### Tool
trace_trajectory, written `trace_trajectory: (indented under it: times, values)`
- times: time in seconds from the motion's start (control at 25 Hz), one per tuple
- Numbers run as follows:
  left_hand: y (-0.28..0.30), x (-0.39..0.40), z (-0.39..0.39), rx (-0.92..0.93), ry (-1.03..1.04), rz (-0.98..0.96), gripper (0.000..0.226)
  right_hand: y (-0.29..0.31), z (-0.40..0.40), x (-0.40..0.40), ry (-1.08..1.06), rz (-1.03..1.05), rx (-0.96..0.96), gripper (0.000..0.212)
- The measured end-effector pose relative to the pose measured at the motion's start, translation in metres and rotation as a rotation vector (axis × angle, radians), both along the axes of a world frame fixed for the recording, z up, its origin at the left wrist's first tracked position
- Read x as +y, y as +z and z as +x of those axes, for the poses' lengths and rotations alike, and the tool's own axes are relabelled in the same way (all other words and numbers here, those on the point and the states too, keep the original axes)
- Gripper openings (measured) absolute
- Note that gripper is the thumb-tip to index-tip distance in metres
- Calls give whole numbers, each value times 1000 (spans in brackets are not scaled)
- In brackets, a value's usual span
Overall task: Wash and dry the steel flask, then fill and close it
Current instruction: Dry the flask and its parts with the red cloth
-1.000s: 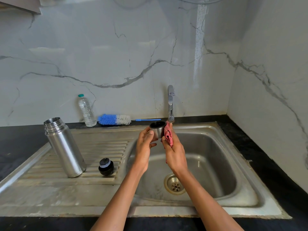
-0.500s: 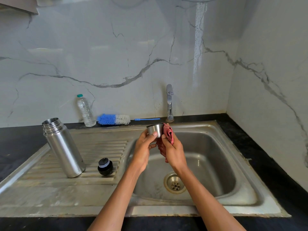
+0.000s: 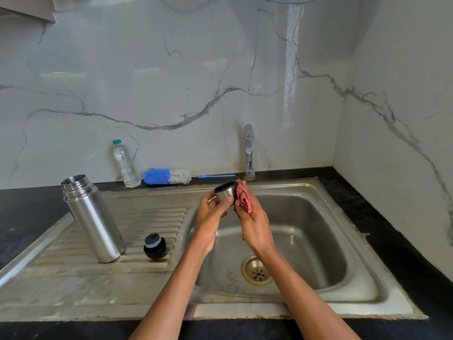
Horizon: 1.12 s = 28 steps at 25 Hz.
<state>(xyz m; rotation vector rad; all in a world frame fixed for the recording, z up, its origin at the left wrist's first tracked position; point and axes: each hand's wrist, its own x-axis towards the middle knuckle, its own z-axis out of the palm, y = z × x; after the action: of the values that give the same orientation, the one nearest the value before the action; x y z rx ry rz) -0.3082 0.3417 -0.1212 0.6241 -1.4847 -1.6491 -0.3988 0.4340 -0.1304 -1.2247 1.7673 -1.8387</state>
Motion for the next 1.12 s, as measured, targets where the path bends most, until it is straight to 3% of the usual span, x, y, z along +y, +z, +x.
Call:
trace_trajectory:
  times: [0.28,0.48,0.6,0.84,1.12]
  values:
    - [2,-3,4,-58,-70,-5,18,0,-4,0,-38,74,-122,40]
    - [3,-2,4,-60,-23,-9,48,-2,0,-4,-7,53,-122,41]
    - [3,-3,3,-45,-20,-17,36,8,2,0,56,-37,-421,23]
    - [0,1,-1,38,-2,-46,42,16,13,5,205,-111,-889,31]
    - [-6,-17,4,41,122,-38,42,13,19,4,172,-96,-835,30]
